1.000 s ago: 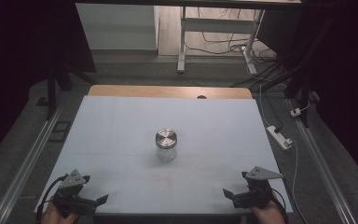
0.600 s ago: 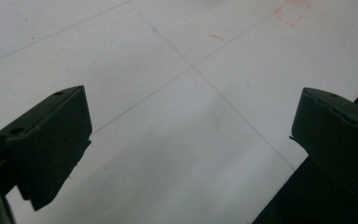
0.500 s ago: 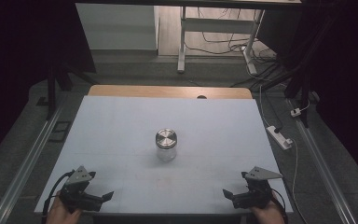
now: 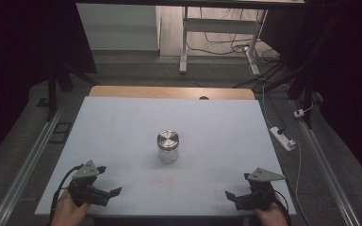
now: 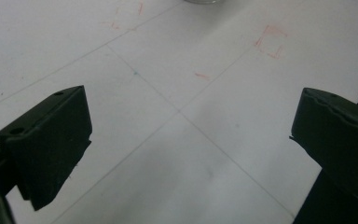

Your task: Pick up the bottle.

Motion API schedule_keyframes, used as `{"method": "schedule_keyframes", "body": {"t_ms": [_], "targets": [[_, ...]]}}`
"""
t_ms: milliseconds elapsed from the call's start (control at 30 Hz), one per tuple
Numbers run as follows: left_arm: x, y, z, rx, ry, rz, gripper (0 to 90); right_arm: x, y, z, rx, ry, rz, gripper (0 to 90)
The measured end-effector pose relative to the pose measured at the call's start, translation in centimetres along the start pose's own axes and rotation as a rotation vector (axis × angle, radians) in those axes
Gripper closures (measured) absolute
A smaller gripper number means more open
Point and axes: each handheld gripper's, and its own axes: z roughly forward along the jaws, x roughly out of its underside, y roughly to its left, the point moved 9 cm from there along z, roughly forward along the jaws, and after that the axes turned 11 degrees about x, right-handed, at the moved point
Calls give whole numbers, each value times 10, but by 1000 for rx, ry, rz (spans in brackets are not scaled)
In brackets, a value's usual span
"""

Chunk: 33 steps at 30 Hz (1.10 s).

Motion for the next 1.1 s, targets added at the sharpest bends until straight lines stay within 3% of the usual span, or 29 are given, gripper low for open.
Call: {"method": "schedule_keyframes", "body": {"t_ms": [267,600,900,1100], "targets": [[-12,3,10,4,-10,18,0,0,0,0,0,1,3,0],[-31,6,36,37,19,64,0,0,-1,0,1,4,5,0],[-51,13,53,60,26,58,0,0,-1,0,2,4,7,0],[-65,16,69,64,46,79,0,0,-1,1,2,4,7,0]]}}
